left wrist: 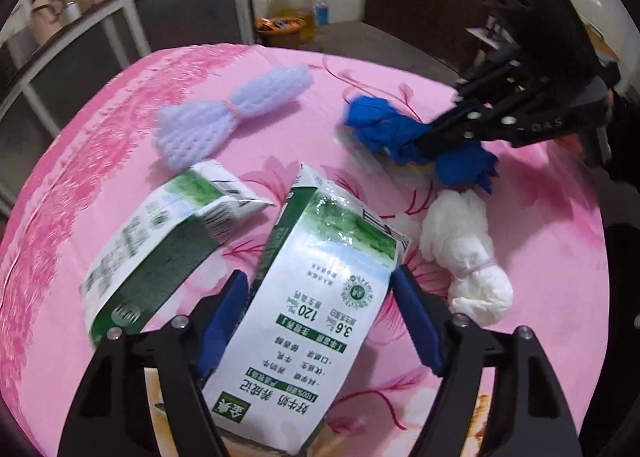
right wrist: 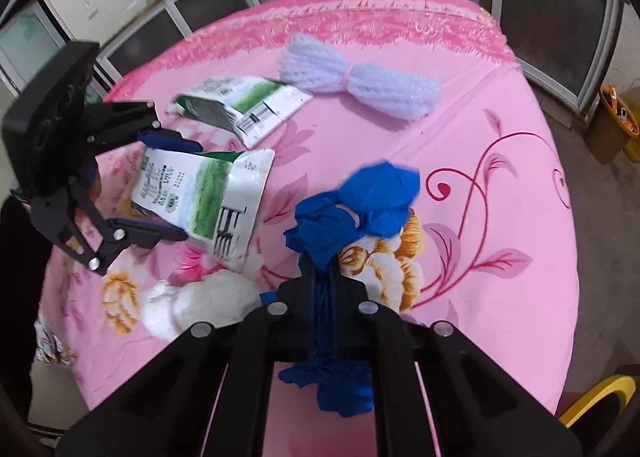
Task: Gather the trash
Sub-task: 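Grasp the blue gloves with the right gripper while the left grasps a green-white milk pouch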
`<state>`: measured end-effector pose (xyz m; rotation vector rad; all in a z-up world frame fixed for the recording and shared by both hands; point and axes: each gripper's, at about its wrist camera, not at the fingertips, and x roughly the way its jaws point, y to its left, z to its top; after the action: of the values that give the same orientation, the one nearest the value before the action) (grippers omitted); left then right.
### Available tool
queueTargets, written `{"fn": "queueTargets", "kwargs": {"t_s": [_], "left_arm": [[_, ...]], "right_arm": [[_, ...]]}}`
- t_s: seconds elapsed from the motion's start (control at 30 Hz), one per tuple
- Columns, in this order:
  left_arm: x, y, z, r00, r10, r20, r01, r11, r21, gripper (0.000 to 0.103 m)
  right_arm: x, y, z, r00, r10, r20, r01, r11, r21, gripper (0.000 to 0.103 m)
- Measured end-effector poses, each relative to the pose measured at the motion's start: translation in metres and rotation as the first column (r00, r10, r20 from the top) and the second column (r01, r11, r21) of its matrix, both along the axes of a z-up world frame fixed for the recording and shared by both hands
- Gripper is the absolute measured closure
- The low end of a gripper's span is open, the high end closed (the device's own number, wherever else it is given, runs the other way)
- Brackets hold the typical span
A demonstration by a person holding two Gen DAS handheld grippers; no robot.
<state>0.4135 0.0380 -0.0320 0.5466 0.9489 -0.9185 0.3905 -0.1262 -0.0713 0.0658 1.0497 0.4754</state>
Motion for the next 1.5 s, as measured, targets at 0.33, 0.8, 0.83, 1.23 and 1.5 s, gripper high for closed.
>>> {"fn": "queueTargets", "kwargs": {"t_s": [0.33,0.8,0.83,1.23,1.5], "left_arm": [[-0.062,0.038,0.043,0.995,0.1,0.026,-0.096,0.988,-0.123,0.034],[-0.12,0.057,0.053,0.981,0.191,0.019,-0.184,0.966,-0.18,0.034],[-0.123,0.056,0.055,0.98,0.196,0.025,-0.189,0.965,-0.18,0.034],[-0.152,0.022,0.089,0.979,0.192,0.07,-0.176,0.966,-0.187,0.035],[-0.153,-0.049,0.111,0.99,0.122,0.076,-0.1,0.964,-0.245,0.086]], "right_arm": [[-0.052,-0.02,0.018,0.999,-0.015,-0.029,0.016,0.999,0.033,0.097],[-0.127,-0.027,-0.012,0.999,0.032,0.037,-0.023,0.974,-0.223,0.044],[-0.128,-0.027,-0.016,0.999,0.03,0.031,-0.022,0.97,-0.241,0.062],[-0.172,-0.075,0.025,0.992,-0.027,0.12,0.037,0.996,-0.084,0.094],[-0.209,-0.153,0.041,0.965,-0.192,0.177,0.196,0.981,-0.007,0.094]]}}
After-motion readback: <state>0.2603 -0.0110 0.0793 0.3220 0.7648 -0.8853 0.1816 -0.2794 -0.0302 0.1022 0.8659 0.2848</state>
